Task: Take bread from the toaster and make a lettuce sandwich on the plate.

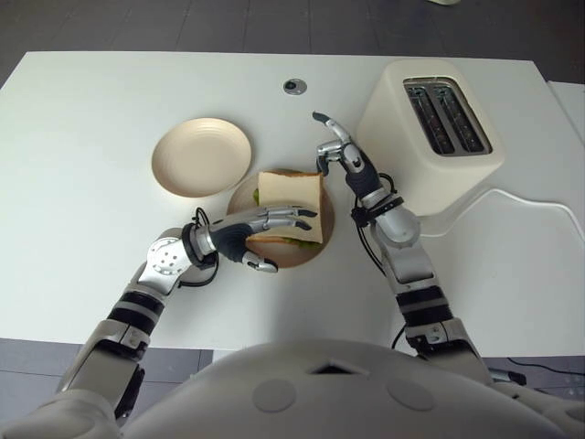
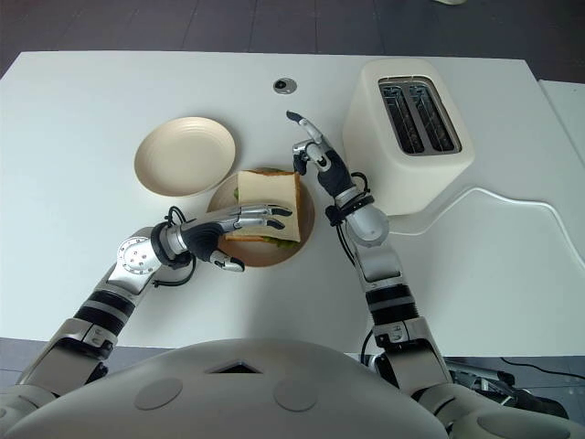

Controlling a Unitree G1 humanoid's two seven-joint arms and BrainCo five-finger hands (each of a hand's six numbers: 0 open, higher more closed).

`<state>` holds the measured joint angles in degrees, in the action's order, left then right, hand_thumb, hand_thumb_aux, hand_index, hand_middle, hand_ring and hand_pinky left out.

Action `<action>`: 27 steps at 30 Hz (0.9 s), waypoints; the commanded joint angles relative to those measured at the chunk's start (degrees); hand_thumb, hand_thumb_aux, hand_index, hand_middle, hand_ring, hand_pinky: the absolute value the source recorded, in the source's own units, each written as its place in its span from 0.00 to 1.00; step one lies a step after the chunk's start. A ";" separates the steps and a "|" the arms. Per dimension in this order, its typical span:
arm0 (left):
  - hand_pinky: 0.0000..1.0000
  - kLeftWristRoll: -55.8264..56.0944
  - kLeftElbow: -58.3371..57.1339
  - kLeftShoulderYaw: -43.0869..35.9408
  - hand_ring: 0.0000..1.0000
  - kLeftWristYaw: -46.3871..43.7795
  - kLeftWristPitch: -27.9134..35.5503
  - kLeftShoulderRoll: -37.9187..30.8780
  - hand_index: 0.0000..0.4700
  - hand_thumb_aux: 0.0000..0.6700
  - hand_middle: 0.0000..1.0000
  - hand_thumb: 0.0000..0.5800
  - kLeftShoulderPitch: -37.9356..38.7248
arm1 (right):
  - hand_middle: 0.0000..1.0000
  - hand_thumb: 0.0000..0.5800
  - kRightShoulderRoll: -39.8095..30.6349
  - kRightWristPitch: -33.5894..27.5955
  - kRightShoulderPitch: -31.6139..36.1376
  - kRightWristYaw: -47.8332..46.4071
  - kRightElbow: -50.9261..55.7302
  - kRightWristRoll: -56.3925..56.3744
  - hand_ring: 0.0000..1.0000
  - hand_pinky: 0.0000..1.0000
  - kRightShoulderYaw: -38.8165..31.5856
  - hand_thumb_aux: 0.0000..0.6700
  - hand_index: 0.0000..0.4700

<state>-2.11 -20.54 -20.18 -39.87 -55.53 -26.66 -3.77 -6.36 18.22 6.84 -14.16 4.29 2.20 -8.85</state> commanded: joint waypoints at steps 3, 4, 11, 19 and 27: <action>0.00 -2.48 -1.67 1.01 0.00 2.31 2.76 -0.40 0.15 0.15 0.00 0.28 0.66 | 0.67 0.00 1.14 0.22 0.57 -0.60 -0.82 -2.03 0.67 0.67 0.28 0.00 0.00; 0.00 -2.11 -1.45 1.92 0.00 3.62 2.78 0.19 0.27 0.27 0.00 0.47 0.14 | 0.67 0.00 1.18 0.29 0.46 -0.78 -1.09 -2.46 0.67 0.67 0.35 0.00 0.00; 0.00 12.26 7.88 3.60 0.00 4.22 3.08 1.61 0.67 0.67 0.00 0.89 1.22 | 0.72 0.00 0.59 1.26 -1.57 -5.51 -5.60 -8.45 0.72 0.72 -0.58 0.00 0.00; 1.00 47.70 31.57 0.38 1.00 -20.11 14.20 -7.64 1.00 1.00 1.00 1.00 11.44 | 1.00 1.00 -10.08 -3.06 -10.27 -29.22 -17.10 -23.43 1.00 1.00 -7.53 1.00 1.00; 1.00 17.12 11.90 0.39 1.00 -27.05 8.58 -11.16 1.00 1.00 1.00 1.00 12.46 | 1.00 1.00 -23.21 6.72 -16.00 -44.78 -11.07 -5.57 1.00 1.00 -22.47 1.00 1.00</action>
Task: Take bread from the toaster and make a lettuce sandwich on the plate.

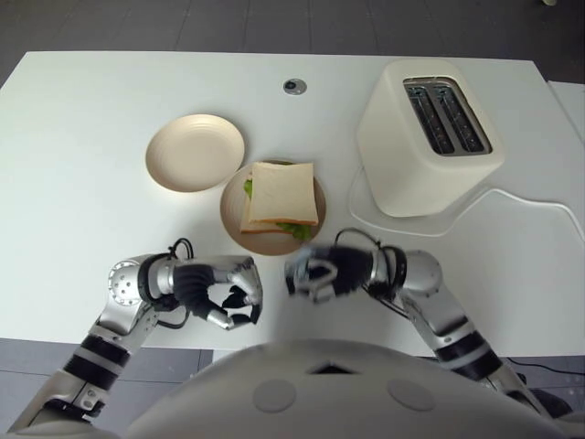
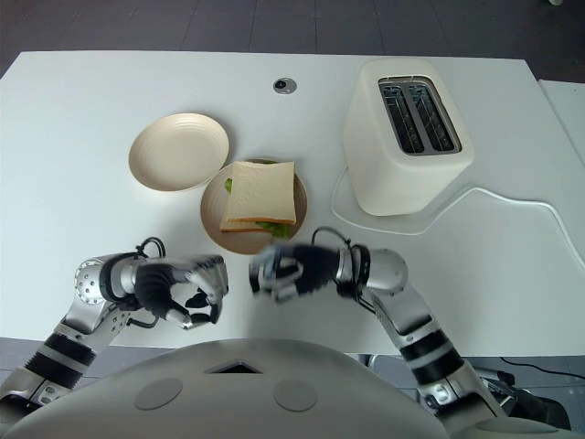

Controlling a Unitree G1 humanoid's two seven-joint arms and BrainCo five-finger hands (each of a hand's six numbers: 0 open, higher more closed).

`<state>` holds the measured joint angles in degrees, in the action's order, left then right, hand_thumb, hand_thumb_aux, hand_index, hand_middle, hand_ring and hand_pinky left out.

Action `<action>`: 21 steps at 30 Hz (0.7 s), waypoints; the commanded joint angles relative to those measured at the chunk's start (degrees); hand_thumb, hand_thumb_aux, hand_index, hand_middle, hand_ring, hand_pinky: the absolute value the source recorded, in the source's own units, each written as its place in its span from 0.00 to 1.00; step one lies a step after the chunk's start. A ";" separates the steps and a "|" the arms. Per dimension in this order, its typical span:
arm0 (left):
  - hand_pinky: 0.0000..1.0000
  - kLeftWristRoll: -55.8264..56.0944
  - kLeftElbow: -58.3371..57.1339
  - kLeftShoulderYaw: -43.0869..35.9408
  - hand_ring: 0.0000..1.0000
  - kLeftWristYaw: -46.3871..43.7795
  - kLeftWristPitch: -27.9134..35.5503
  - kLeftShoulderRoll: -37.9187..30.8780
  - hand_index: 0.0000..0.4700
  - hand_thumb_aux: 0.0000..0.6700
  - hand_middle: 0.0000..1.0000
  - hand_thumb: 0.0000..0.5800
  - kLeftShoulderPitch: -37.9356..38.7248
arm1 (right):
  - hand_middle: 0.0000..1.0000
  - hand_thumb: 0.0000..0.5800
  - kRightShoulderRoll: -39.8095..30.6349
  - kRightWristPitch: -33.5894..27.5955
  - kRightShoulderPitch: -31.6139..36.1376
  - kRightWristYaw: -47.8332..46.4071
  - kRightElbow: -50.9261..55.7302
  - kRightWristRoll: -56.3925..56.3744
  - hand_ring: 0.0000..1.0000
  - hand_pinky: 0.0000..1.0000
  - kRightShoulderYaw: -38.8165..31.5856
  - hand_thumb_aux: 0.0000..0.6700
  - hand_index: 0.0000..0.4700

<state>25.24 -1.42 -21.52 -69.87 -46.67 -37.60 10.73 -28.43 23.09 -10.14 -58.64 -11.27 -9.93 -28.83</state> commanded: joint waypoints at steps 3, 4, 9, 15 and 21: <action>1.00 -18.24 -13.21 2.74 1.00 6.62 -0.14 -0.32 1.00 1.00 1.00 1.00 -3.68 | 1.00 1.00 -1.00 3.26 2.86 2.09 10.44 14.42 1.00 1.00 -4.18 1.00 1.00; 1.00 -20.40 -14.87 2.72 1.00 7.70 -0.06 -0.32 1.00 1.00 1.00 1.00 -4.26 | 1.00 1.00 -0.90 3.54 3.31 2.75 11.93 16.13 1.00 1.00 -4.57 1.00 1.00; 1.00 -34.03 -24.03 3.15 1.00 20.07 3.21 0.83 1.00 1.00 1.00 1.00 -9.78 | 1.00 1.00 2.43 4.21 7.23 12.83 18.99 24.44 1.00 1.00 -4.74 1.00 1.00; 1.00 -48.22 -31.17 1.49 1.00 39.25 3.48 4.89 1.00 1.00 1.00 1.00 -17.29 | 1.00 1.00 7.91 -3.36 16.71 34.80 32.25 35.01 1.00 1.00 -0.57 1.00 1.00; 0.82 -55.44 -36.60 -0.54 0.82 53.60 3.44 9.59 0.85 0.85 0.82 0.98 -22.66 | 1.00 1.00 9.92 -6.49 23.08 52.57 41.55 40.08 1.00 1.00 3.15 1.00 1.00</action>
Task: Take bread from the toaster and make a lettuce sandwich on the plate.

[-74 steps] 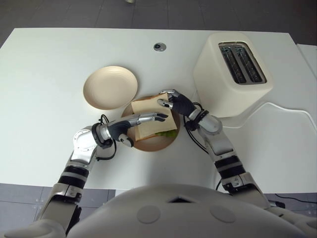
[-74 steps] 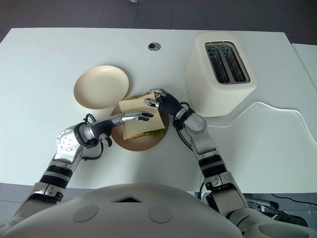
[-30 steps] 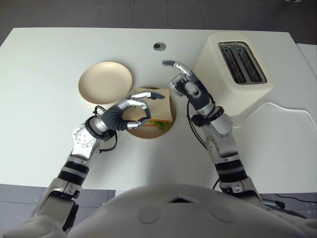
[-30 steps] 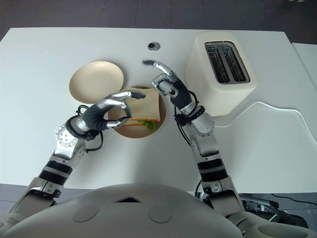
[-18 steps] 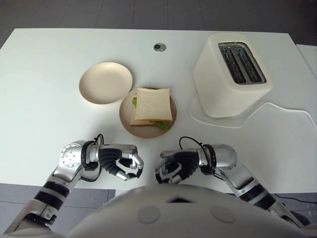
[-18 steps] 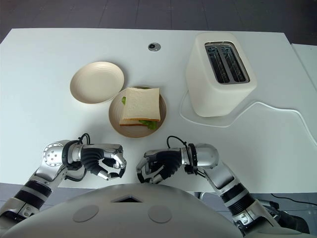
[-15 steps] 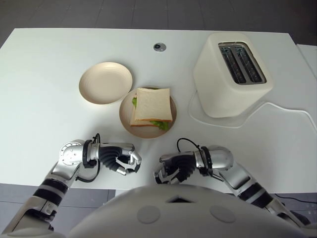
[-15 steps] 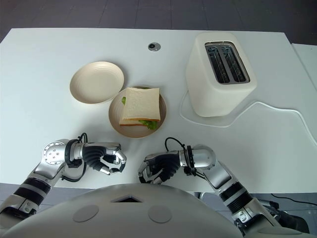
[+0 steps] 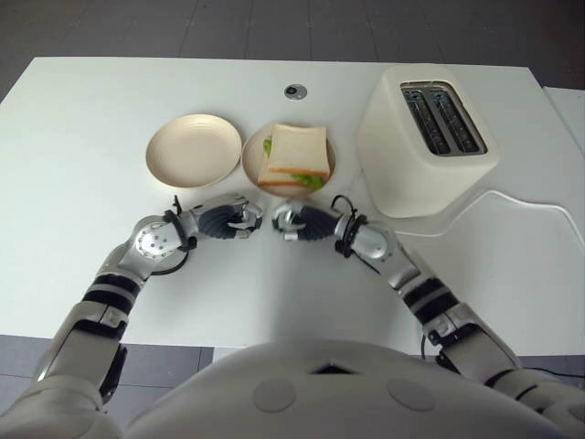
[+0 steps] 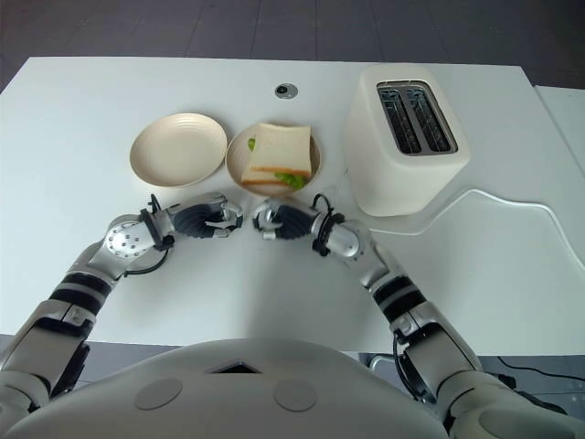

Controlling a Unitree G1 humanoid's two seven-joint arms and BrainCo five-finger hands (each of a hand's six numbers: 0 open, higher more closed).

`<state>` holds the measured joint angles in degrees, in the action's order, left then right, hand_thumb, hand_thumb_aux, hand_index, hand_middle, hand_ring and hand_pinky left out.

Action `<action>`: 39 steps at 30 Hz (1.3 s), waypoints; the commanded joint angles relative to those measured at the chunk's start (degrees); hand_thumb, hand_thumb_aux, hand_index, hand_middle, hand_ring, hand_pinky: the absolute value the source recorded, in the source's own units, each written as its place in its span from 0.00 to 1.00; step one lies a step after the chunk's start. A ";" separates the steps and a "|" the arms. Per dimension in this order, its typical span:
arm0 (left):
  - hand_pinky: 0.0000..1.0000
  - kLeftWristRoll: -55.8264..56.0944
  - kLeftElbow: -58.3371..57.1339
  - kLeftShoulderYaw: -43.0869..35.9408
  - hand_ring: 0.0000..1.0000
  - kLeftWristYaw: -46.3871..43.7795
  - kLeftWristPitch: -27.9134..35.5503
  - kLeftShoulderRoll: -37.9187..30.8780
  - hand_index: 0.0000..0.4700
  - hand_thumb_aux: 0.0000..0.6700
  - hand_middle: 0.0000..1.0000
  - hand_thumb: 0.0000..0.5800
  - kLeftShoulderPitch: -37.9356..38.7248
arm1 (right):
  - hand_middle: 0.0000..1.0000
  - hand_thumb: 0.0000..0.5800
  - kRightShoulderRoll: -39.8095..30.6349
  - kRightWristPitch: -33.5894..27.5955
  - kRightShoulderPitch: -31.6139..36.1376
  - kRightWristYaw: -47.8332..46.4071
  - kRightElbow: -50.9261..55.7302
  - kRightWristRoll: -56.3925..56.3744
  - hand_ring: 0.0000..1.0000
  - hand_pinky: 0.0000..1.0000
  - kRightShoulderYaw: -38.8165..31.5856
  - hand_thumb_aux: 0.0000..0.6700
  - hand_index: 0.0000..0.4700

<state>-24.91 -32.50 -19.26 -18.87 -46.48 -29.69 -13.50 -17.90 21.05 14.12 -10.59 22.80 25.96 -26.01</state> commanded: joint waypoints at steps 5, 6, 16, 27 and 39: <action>0.31 0.06 -4.91 0.05 0.31 8.06 -0.26 3.76 0.00 0.00 0.31 0.00 0.27 | 1.00 1.00 1.47 0.81 -0.58 8.34 6.46 -2.36 1.00 1.00 5.09 1.00 1.00; 0.11 2.16 -4.24 1.39 0.11 8.96 -0.86 4.45 0.00 0.00 0.11 0.00 -0.01 | 1.00 0.84 2.13 3.12 -1.20 7.85 3.86 -5.93 1.00 1.00 6.71 0.60 0.60; 0.00 55.54 26.29 8.07 0.00 -4.02 2.10 10.75 0.00 0.00 0.00 0.00 7.66 | 0.00 0.00 9.12 5.01 -12.16 -7.91 -25.83 -51.71 0.00 0.00 16.88 0.00 0.00; 0.00 56.10 27.80 13.25 0.00 -8.59 9.88 18.51 0.00 0.00 0.00 0.00 8.32 | 0.00 0.00 12.39 0.53 -14.11 -13.74 -29.53 -56.87 0.00 0.00 19.69 0.00 0.00; 0.00 52.53 27.30 15.66 0.00 -12.11 12.42 21.51 0.00 0.00 0.00 0.00 7.57 | 0.00 0.00 14.66 -1.67 -11.29 -15.67 -26.77 -54.66 0.00 0.00 20.89 0.00 0.00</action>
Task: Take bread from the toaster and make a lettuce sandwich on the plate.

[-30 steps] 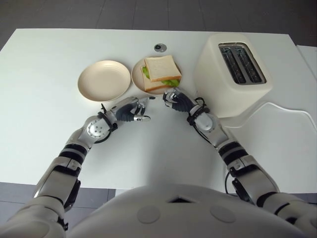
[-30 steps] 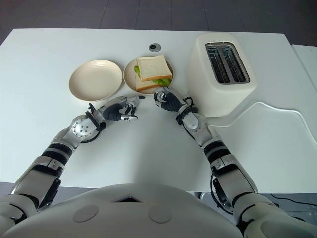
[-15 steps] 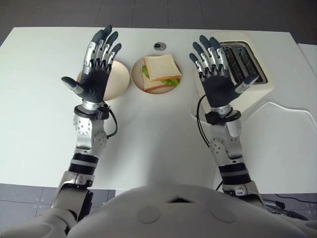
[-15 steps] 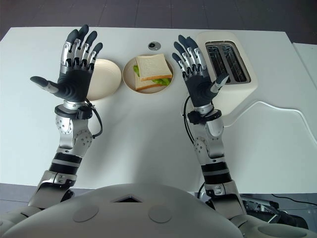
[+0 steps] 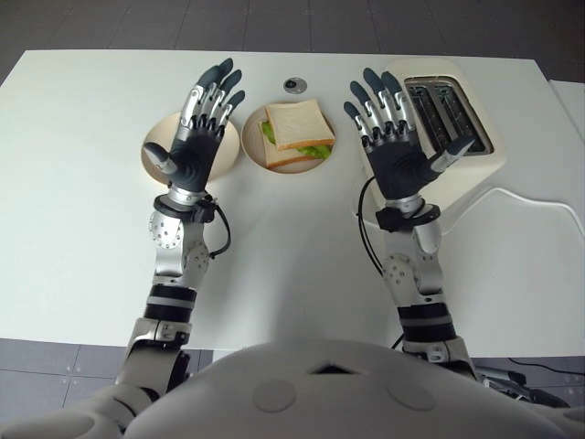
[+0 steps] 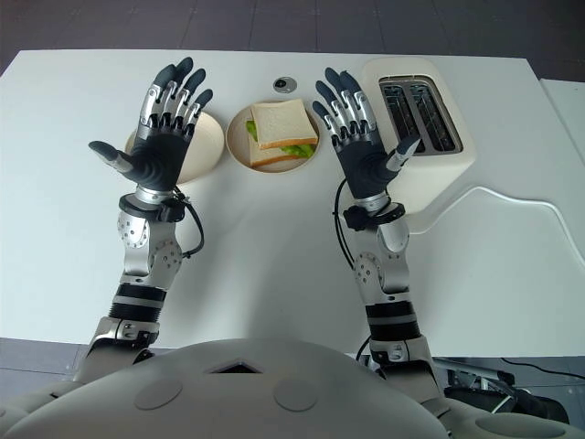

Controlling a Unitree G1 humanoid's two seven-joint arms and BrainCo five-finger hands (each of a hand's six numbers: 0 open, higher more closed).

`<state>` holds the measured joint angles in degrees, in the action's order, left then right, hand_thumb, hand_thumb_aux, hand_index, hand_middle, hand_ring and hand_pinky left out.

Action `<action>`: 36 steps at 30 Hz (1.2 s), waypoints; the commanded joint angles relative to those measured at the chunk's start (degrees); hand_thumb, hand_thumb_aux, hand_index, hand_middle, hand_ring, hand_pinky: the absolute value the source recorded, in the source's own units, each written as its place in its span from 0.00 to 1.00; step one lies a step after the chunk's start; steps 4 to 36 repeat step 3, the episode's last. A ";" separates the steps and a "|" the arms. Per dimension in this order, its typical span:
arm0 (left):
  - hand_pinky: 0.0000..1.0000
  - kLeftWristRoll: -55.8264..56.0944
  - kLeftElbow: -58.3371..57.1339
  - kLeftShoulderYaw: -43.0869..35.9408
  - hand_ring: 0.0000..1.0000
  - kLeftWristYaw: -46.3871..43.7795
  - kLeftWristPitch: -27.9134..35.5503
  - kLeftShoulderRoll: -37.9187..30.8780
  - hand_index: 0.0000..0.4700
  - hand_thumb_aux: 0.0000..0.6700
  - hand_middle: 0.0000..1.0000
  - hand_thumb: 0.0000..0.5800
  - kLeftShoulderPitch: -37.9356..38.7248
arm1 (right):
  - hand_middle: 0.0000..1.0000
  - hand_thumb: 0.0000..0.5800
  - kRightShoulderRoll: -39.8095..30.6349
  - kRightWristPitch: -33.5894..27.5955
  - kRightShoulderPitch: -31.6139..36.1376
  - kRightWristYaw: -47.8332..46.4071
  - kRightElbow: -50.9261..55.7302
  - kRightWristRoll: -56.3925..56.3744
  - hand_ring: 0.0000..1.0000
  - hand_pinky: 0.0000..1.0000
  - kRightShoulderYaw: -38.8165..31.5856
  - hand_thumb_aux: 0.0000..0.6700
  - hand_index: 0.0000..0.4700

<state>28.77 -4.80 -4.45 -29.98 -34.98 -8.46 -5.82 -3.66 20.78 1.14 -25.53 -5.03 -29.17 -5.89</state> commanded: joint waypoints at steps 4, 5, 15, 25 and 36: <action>0.00 -1.93 -0.58 1.49 0.00 -1.94 0.83 0.48 0.00 0.00 0.00 0.00 0.22 | 0.00 0.00 0.54 -2.04 2.84 -1.71 2.19 0.74 0.00 0.00 0.97 0.00 0.00; 0.00 -1.93 -0.58 1.49 0.00 -1.94 0.83 0.48 0.00 0.00 0.00 0.00 0.22 | 0.00 0.00 0.54 -2.04 2.84 -1.71 2.19 0.74 0.00 0.00 0.97 0.00 0.00; 0.00 -1.93 -0.58 1.49 0.00 -1.94 0.83 0.48 0.00 0.00 0.00 0.00 0.22 | 0.00 0.00 0.54 -2.04 2.84 -1.71 2.19 0.74 0.00 0.00 0.97 0.00 0.00; 0.00 -1.93 -0.58 1.49 0.00 -1.94 0.83 0.48 0.00 0.00 0.00 0.00 0.22 | 0.00 0.00 0.54 -2.04 2.84 -1.71 2.19 0.74 0.00 0.00 0.97 0.00 0.00; 0.00 -1.93 -0.58 1.49 0.00 -1.94 0.83 0.48 0.00 0.00 0.00 0.00 0.22 | 0.00 0.00 0.54 -2.04 2.84 -1.71 2.19 0.74 0.00 0.00 0.97 0.00 0.00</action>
